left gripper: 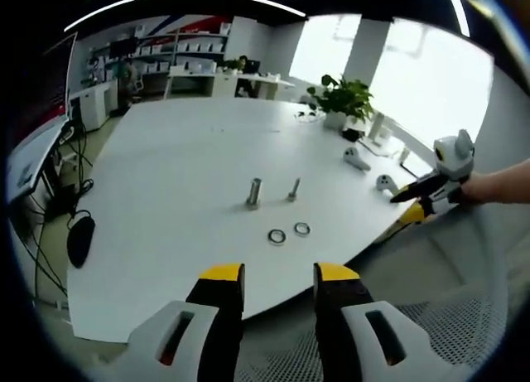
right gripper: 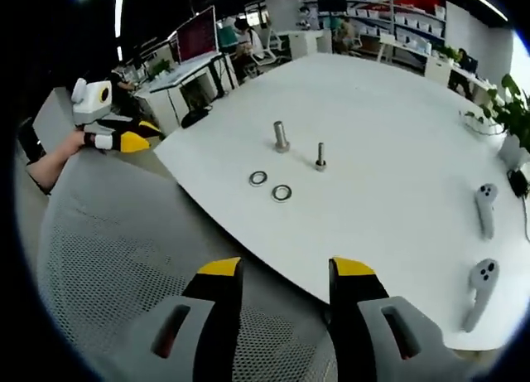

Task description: Place the washer onto the threaded stud by aligning its center hole with the stud, sliding it down to the base, and recovering from edge contact or off-axis alignment until the washer reaches the visible bottom stop.

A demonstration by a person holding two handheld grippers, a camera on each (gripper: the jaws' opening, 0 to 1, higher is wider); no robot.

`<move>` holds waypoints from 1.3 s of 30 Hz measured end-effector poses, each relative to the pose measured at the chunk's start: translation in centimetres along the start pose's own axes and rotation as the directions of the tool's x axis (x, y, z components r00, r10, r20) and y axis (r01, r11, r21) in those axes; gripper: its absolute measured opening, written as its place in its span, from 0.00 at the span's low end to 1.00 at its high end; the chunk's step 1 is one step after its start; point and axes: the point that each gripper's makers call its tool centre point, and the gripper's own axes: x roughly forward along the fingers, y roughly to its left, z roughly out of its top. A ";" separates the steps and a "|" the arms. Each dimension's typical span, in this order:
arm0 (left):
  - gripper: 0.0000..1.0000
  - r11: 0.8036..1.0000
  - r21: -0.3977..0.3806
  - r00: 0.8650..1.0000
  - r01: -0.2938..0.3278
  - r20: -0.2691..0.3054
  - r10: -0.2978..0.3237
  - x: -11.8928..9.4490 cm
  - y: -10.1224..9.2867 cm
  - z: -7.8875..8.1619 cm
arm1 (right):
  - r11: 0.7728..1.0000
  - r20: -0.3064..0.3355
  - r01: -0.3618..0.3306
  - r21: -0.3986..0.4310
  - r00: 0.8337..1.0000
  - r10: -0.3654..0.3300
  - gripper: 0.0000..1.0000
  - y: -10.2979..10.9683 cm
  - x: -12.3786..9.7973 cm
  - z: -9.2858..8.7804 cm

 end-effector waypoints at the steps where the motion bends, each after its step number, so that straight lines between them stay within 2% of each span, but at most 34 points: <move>1: 0.31 1.000 -0.002 1.000 0.006 0.002 -0.006 0.0 -0.1 0.0 | 1.000 -0.032 0.009 0.018 0.999 -0.008 0.44 -0.4 0.3 -0.5; 3: 0.31 1.000 0.003 1.000 0.004 0.003 -0.004 -0.2 -0.2 0.0 | 0.998 -0.109 0.039 0.051 0.993 -0.034 0.43 -1.5 0.8 -1.7; 6: 0.31 1.000 0.002 1.000 0.001 0.007 -0.001 -0.2 -0.1 0.0 | 0.993 -0.134 0.043 0.108 0.991 -0.028 0.43 -2.4 1.7 -1.8; 8: 0.31 1.000 0.002 1.000 -0.002 0.004 0.002 -0.1 0.0 0.0 | 0.988 -0.123 0.033 0.148 0.992 -0.014 0.43 -2.5 2.2 -1.2; 12: 0.31 1.000 0.002 1.000 -0.003 -0.006 0.003 -0.1 -0.1 -0.3 | 0.964 -0.043 -0.004 0.265 0.999 0.016 0.43 -2.4 4.3 1.4; 16: 0.31 1.000 -0.003 1.000 -0.006 -0.004 0.006 -0.1 0.0 -0.2 | 0.965 -0.047 -0.009 0.260 0.999 0.022 0.42 -2.3 6.3 2.1; 19: 0.31 1.000 0.010 1.000 -0.007 -0.014 0.007 -0.1 0.1 -0.4 | 0.977 -0.069 -0.005 0.215 0.997 0.020 0.40 -1.9 7.6 2.4; 22: 0.32 1.000 0.004 1.000 -0.011 -0.011 0.011 -0.2 0.1 -0.5 | 0.998 -0.137 0.010 0.067 0.991 0.000 0.34 -1.7 8.5 1.9; 27: 0.32 1.000 -0.003 1.000 -0.017 -0.001 0.017 -0.2 0.3 -0.3 | 0.999 -0.232 -0.037 -0.026 0.972 0.030 0.37 -0.3 10.0 0.8; 29: 0.32 1.000 -0.001 1.000 -0.017 -0.007 0.017 -0.2 0.3 -0.4 | 0.995 -0.257 -0.050 -0.086 0.966 0.026 0.38 -0.2 10.7 0.6; 30: 0.31 1.000 -0.002 1.000 -0.017 -0.006 0.017 -0.2 0.3 -0.4 | 0.989 -0.294 -0.052 -0.136 0.956 0.010 0.38 -0.6 11.0 0.0; 32: 0.31 1.000 -0.012 1.000 -0.025 -0.001 0.025 -0.3 0.5 -0.4 | 0.991 -0.326 -0.042 -0.126 0.945 -0.001 0.40 -0.9 11.7 -0.5; 35: 0.31 0.999 -0.016 1.000 -0.030 -0.003 0.030 -0.2 0.6 -0.3 | 0.995 -0.310 -0.037 -0.095 0.951 0.006 0.43 -0.7 12.3 0.2; 39: 0.30 1.000 -0.014 1.000 -0.028 -0.011 0.028 -0.1 0.6 -0.5 | 0.989 -0.306 -0.038 -0.145 0.952 -0.009 0.44 -0.9 13.0 0.9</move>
